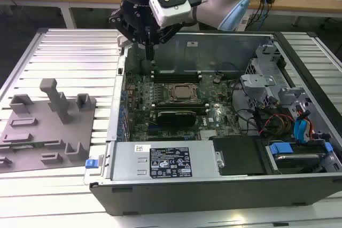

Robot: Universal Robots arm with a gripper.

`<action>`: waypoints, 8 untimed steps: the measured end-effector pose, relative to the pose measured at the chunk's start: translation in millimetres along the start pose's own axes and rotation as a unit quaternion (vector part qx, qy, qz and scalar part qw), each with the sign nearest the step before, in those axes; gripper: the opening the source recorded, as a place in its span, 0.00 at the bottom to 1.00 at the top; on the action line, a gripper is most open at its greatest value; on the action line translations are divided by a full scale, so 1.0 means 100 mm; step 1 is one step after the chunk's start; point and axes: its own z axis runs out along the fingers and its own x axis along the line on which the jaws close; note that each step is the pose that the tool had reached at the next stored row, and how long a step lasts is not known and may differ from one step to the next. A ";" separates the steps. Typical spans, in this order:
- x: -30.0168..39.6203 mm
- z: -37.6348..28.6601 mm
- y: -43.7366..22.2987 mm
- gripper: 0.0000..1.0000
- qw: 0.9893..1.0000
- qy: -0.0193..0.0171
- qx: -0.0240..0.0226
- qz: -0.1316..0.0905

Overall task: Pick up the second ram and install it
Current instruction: 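Reach for the second ram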

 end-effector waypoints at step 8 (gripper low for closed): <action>0.395 -0.010 -0.029 0.11 1.000 0.000 0.000 0.000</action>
